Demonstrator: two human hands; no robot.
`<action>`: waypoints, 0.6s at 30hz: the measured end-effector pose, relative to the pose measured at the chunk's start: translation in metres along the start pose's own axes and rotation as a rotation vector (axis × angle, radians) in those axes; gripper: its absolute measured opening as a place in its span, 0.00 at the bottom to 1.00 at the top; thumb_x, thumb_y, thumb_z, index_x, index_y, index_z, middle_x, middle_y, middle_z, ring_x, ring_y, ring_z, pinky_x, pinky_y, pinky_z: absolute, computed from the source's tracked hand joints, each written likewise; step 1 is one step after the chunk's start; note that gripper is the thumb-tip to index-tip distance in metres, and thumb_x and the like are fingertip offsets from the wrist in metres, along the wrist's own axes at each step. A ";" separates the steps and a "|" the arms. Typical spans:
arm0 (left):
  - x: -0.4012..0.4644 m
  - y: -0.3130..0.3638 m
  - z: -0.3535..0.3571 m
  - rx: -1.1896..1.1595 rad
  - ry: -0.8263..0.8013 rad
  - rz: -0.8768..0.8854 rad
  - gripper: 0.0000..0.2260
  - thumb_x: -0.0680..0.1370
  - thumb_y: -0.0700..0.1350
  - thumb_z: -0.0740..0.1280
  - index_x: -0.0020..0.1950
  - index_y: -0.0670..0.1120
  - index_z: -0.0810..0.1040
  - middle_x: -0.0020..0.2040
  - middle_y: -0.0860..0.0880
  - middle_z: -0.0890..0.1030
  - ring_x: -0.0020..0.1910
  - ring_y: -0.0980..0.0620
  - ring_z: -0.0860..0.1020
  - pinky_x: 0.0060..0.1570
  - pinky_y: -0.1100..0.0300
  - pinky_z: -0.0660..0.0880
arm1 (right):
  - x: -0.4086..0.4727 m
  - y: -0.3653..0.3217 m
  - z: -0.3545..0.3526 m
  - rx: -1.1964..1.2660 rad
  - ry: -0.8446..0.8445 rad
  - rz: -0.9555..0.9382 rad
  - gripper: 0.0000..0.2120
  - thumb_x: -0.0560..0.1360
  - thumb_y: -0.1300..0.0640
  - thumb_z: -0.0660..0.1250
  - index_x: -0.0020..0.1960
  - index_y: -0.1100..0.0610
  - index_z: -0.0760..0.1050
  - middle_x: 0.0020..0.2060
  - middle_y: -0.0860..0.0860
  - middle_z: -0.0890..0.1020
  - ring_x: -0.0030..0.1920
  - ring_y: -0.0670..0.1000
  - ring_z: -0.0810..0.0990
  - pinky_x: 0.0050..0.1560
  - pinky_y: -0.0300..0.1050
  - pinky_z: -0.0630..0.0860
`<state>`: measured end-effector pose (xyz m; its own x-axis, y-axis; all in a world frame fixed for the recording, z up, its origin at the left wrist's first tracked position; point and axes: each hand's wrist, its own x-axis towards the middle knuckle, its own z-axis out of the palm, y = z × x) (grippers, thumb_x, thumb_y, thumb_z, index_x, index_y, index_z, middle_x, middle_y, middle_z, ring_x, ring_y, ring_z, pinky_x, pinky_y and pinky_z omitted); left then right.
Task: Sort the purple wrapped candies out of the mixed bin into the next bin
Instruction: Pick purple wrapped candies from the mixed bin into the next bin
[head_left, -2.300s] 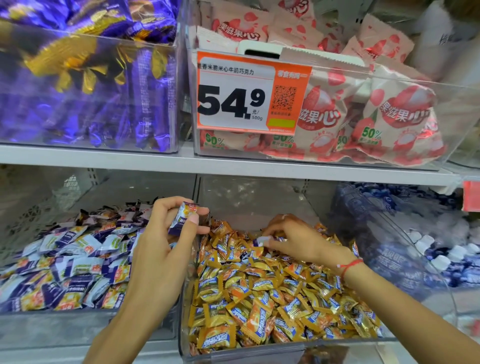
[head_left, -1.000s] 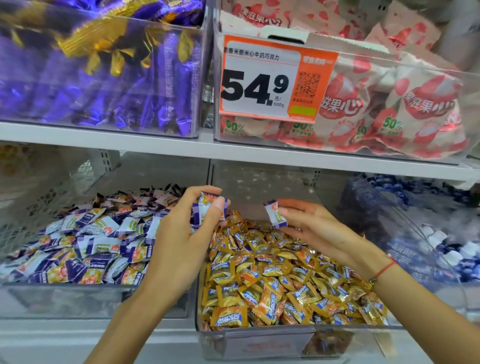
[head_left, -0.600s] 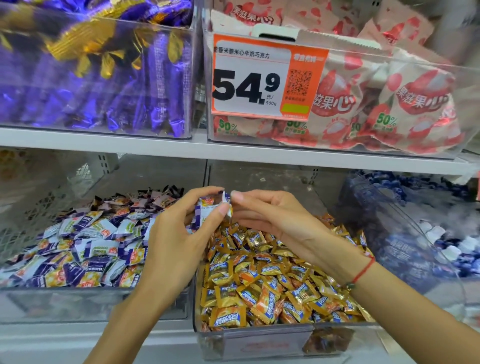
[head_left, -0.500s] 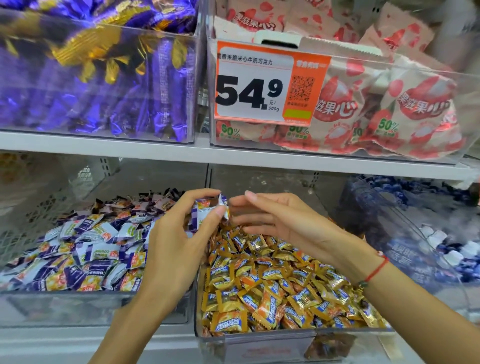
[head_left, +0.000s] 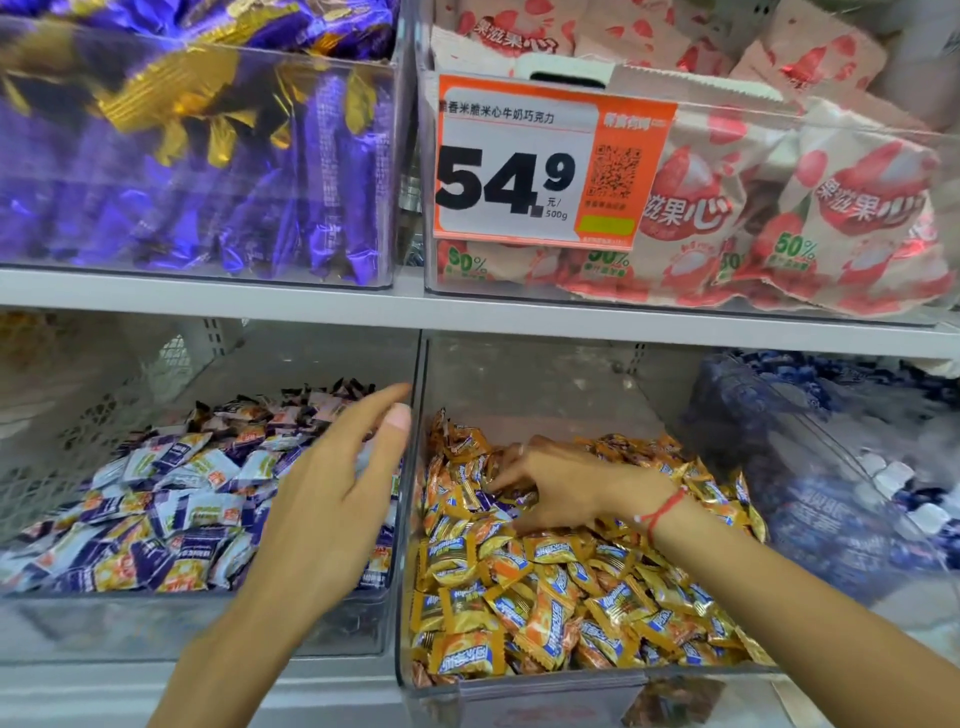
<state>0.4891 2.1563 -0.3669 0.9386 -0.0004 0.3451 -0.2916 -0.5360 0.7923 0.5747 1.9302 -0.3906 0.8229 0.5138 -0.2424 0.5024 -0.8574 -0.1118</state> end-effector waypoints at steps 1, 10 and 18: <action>-0.001 0.002 0.004 -0.031 -0.034 0.014 0.21 0.74 0.68 0.53 0.65 0.67 0.71 0.58 0.75 0.69 0.57 0.74 0.69 0.57 0.68 0.66 | 0.002 -0.001 -0.001 -0.027 0.027 -0.023 0.20 0.73 0.47 0.71 0.64 0.49 0.77 0.61 0.47 0.78 0.59 0.51 0.76 0.53 0.44 0.75; -0.003 -0.001 0.023 -0.022 0.060 0.113 0.11 0.74 0.59 0.58 0.52 0.66 0.77 0.54 0.72 0.74 0.60 0.71 0.67 0.56 0.67 0.67 | -0.014 -0.005 0.008 0.073 0.299 -0.062 0.12 0.73 0.49 0.71 0.57 0.46 0.79 0.55 0.43 0.81 0.53 0.45 0.79 0.49 0.43 0.76; -0.008 -0.001 0.025 -0.100 0.085 0.040 0.16 0.75 0.59 0.56 0.61 0.62 0.74 0.63 0.66 0.72 0.53 0.77 0.69 0.48 0.71 0.67 | -0.003 -0.017 0.012 0.060 0.194 -0.111 0.18 0.74 0.62 0.68 0.63 0.53 0.78 0.59 0.50 0.80 0.57 0.52 0.77 0.51 0.48 0.75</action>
<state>0.4869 2.1353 -0.3829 0.9080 0.0532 0.4156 -0.3498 -0.4498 0.8218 0.5605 1.9427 -0.3990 0.8018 0.5965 -0.0365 0.5809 -0.7923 -0.1864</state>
